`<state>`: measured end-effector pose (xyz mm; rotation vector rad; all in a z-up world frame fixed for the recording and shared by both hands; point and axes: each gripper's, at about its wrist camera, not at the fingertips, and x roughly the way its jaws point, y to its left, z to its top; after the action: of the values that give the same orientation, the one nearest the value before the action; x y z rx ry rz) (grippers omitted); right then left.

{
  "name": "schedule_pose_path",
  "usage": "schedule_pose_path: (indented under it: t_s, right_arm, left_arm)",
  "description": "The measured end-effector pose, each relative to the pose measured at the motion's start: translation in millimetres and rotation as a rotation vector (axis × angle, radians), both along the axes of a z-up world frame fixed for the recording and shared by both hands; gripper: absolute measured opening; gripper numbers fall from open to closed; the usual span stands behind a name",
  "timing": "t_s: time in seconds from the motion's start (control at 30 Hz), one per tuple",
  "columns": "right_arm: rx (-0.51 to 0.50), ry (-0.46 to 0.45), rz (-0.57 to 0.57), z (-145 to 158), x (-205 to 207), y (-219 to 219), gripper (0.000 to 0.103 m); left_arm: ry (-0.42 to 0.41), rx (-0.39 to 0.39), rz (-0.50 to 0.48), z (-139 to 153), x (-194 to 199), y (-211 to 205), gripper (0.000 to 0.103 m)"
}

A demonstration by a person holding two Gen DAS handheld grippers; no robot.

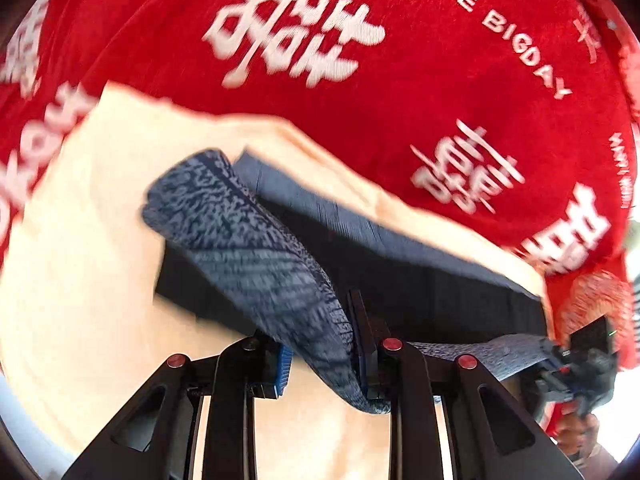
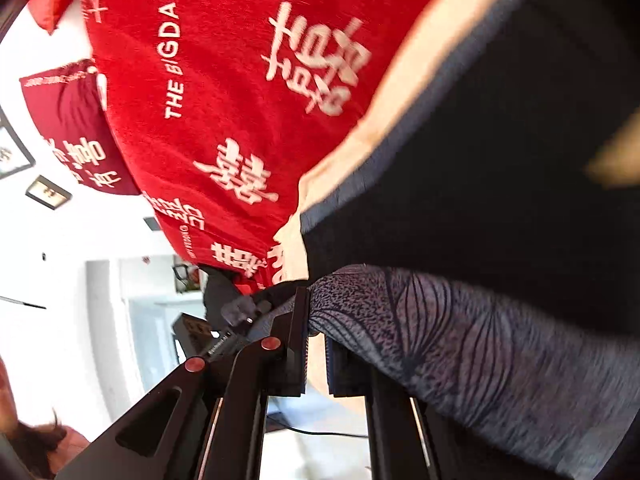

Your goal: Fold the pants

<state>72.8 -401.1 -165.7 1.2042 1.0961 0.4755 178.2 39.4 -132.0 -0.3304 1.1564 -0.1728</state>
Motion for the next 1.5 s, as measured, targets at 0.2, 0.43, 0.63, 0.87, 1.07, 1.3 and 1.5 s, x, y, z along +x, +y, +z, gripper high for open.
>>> schedule_pose_path:
  t_s: [0.2, 0.43, 0.63, 0.87, 1.07, 1.3, 1.5]
  right_arm:
    - [-0.126, 0.074, 0.102, -40.9, 122.0, -7.8, 0.011]
    - [-0.202, 0.224, 0.136, -101.6, 162.9, -7.3, 0.020]
    - [-0.305, 0.135, 0.212, -49.5, 155.7, 12.9, 0.078]
    - [-0.525, 0.092, 0.426, -52.4, 175.2, 76.2, 0.036]
    - [-0.636, 0.009, 0.372, -62.2, 208.9, 74.4, 0.037]
    - [-0.577, -0.004, 0.270, -24.7, 176.3, 31.2, 0.046]
    - [-0.583, 0.051, 0.221, -7.1, 82.9, -19.5, 0.052]
  left_arm:
    - [0.021, 0.166, 0.058, -57.3, 78.8, -17.8, 0.040]
    - [0.096, 0.236, 0.073, -79.7, 107.1, -28.5, 0.049]
    - [0.040, 0.319, 0.077, -38.2, 82.0, -27.9, 0.078]
    - [0.112, 0.391, 0.007, -94.3, 103.6, -56.8, 0.078]
    - [0.105, 0.455, 0.099, -122.6, 138.9, -58.2, 0.078]
    - [0.104, 0.493, -0.020, -90.0, 112.5, -84.8, 0.078]
    - [0.138, 0.419, -0.224, -70.9, 42.3, -140.3, 0.078]
